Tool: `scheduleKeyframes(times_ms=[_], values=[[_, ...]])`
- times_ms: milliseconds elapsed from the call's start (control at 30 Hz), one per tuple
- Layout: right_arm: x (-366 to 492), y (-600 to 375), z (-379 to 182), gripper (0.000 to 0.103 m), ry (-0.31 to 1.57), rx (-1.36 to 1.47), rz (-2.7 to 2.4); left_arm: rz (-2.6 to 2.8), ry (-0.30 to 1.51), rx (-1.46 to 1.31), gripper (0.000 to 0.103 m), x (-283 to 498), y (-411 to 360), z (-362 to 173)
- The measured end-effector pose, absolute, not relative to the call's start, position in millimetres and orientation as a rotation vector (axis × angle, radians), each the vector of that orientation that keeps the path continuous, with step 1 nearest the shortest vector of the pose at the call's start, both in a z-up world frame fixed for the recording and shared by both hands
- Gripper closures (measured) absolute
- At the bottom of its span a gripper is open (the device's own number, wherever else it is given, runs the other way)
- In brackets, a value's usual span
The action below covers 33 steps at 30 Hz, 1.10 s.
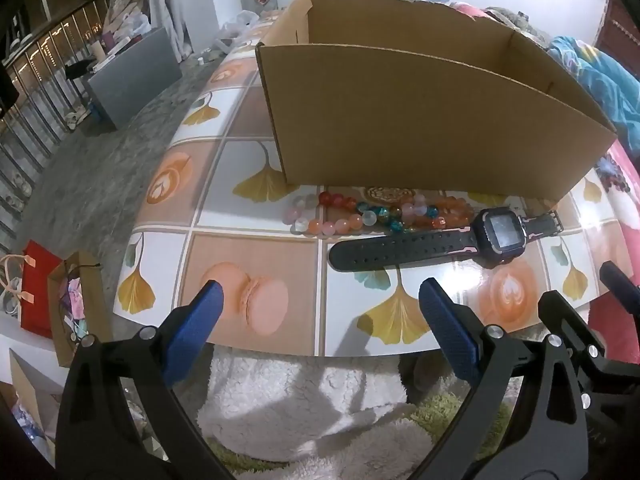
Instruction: Organize jewelry
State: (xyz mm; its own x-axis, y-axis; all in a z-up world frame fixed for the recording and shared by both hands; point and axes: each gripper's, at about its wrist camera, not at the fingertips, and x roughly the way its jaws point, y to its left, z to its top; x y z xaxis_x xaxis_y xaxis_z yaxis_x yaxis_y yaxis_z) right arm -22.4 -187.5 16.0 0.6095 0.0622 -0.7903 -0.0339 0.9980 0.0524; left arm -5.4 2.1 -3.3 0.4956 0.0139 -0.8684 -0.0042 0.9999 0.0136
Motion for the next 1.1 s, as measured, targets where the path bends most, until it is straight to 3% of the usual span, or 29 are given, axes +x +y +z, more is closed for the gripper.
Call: scheduleKeyframes(times_ms=[1100], values=[[-16.7,-191.1,18.2,0.006,0.902,0.039,0.045,0.013,1.045,0.010,0.008,0.3,0.0,-1.9]])
